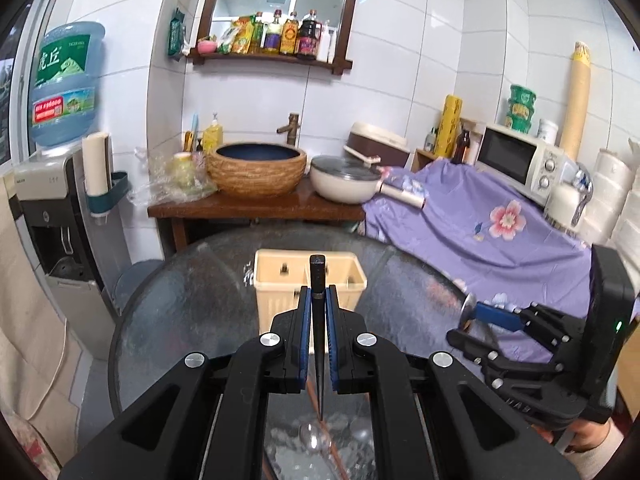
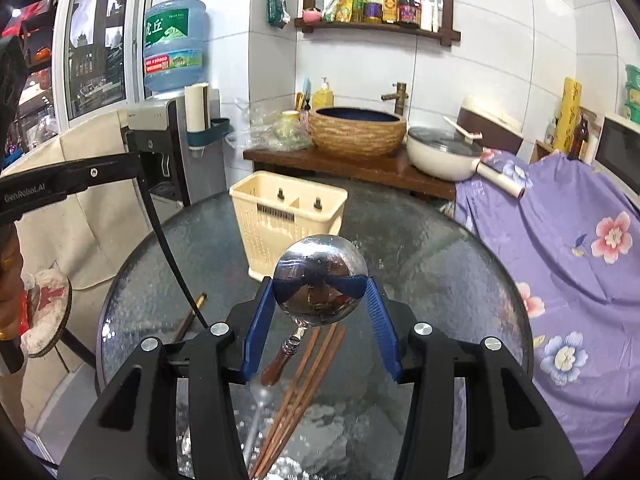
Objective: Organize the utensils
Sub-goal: 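Lift the ladle with the right tool while the left tool lifts the chopstick toward the holder, then lower the ladle into the cream holder and open the right tool while the left releases the chopstick there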
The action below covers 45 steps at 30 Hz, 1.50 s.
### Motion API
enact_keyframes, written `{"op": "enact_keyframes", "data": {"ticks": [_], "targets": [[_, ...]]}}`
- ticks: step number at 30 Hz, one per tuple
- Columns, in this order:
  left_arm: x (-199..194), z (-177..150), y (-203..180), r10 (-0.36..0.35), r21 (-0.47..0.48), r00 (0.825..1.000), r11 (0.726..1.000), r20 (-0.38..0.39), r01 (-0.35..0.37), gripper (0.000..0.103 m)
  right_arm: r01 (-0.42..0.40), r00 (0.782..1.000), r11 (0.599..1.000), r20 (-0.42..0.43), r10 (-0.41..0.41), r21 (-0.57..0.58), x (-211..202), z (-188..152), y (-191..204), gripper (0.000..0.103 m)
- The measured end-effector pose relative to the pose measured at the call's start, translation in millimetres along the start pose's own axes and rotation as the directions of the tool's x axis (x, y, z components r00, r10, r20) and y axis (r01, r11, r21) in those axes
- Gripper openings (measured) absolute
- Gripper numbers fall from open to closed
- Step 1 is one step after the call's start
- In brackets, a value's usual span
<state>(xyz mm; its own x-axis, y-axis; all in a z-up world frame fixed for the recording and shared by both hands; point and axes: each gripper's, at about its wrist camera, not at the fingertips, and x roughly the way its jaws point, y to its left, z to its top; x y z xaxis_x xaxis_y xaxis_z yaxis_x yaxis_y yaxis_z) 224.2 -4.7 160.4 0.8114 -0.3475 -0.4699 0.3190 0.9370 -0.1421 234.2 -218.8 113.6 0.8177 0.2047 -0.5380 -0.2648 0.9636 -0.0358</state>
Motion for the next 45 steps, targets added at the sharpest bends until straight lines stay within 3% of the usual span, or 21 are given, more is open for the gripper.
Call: {"op": "enact_keyframes", "data": {"ticks": [6,11,16,20,26,35,45], "targets": [[-14.4,63.3,-3.0,0.0,-0.015,0.996,1.0,0.084,0.001,0.007,0.006,0.998,1.0,0.066,-0.006,-0.006,-3.0,55.2,-4.0,0.047],[-13.6,115.4,-6.0,0.087,-0.014,0.981,0.996,0.173,-0.086,0.007,0.039,0.991,0.999,0.126,-0.038,0.0,-1.7,106.6,-8.4,0.047],[11.4,135.1,4.8,0.126,-0.063,0.978,0.991,0.165,-0.117,0.007,0.082,0.983,0.997,0.167,-0.081,-0.001,12.5,142.1,-8.1,0.047],[41.8,130.0,16.8,0.148,-0.107,0.978,0.985,0.145,-0.133,0.007,0.11,0.981,0.994,0.163,-0.105,-0.024,42.8,147.6,-1.9,0.047],[85.8,104.2,34.9,0.169,-0.153,0.979,0.977,0.113,-0.151,0.007,0.147,0.979,0.987,0.151,-0.135,-0.066,89.3,128.5,8.7,0.047],[121.6,63.5,46.4,0.182,-0.128,0.982,0.976,0.053,-0.175,0.007,0.137,0.988,0.988,0.075,-0.132,-0.071,138.3,92.3,5.0,0.047],[151.0,29.7,52.0,0.173,-0.122,0.985,0.977,-0.01,-0.173,0.007,0.113,0.993,0.992,0.017,-0.113,-0.061,166.0,68.3,5.6,0.047]]}}
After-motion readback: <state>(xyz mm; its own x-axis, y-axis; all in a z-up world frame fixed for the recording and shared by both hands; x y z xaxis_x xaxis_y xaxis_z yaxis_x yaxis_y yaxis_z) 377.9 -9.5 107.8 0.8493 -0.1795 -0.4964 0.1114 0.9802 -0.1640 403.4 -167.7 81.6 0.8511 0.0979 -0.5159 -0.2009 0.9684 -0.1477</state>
